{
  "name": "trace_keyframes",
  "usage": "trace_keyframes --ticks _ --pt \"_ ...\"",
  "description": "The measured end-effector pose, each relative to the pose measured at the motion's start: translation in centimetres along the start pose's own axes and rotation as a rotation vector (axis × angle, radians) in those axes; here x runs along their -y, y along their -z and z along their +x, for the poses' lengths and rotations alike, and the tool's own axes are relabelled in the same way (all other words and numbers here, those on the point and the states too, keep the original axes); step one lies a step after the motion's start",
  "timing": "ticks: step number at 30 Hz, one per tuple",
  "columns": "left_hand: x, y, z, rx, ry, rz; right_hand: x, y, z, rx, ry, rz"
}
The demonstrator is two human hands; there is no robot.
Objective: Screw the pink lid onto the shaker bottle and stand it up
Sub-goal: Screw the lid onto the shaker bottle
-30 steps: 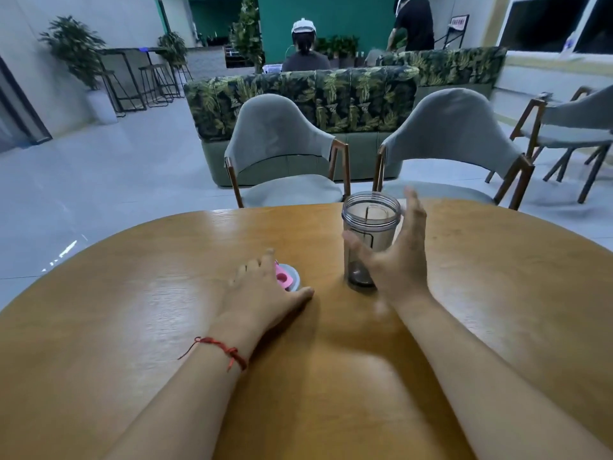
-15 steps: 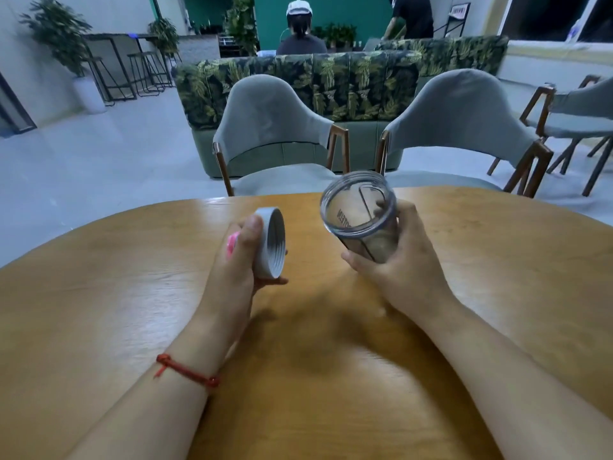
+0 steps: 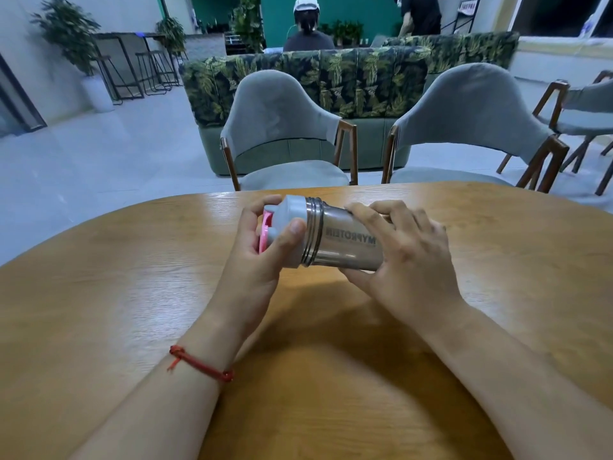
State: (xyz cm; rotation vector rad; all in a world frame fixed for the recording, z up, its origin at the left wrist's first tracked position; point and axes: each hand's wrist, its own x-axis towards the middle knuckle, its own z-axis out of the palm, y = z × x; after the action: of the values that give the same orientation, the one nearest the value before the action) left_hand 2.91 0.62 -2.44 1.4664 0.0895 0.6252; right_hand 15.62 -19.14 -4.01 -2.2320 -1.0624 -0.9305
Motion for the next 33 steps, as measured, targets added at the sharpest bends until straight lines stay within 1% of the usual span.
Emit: trace_keyframes --ticks 7,10,12,14,18,21,23,25,28,33 --pt "0.3 0.2 0.0 0.023 0.031 0.014 0.6 0.2 0.0 0.046 0.021 0.004" --pt "0.4 0.7 0.1 0.041 0.036 0.052 0.6 0.9 0.1 0.121 0.027 0.031" --pt "0.4 1.0 0.2 0.068 0.033 0.053 0.7 1.8 0.1 0.219 0.005 0.112" --pt "0.2 1.4 0.3 0.113 0.041 0.027 0.7 2.6 0.1 0.359 -0.077 0.265" --pt "-0.4 2.4 0.4 0.251 0.073 -0.021 0.3 4.2 1.0 0.694 -0.297 0.672" --pt "-0.8 2.7 0.3 0.346 0.090 -0.098 0.7 4.8 1.5 0.851 -0.437 1.036" --pt "-1.0 2.7 0.2 0.379 0.088 -0.151 0.8 4.4 1.2 0.948 -0.520 1.262" --pt "-1.1 2.6 0.2 0.385 0.084 -0.162 0.8 4.1 0.9 1.033 -0.590 1.405" --pt "-1.4 2.6 0.2 0.353 0.103 -0.155 0.7 3.8 0.6 1.035 -0.585 1.422" --pt "-1.4 2.6 0.4 0.299 0.092 -0.105 0.4 3.7 1.1 0.912 -0.460 1.195"
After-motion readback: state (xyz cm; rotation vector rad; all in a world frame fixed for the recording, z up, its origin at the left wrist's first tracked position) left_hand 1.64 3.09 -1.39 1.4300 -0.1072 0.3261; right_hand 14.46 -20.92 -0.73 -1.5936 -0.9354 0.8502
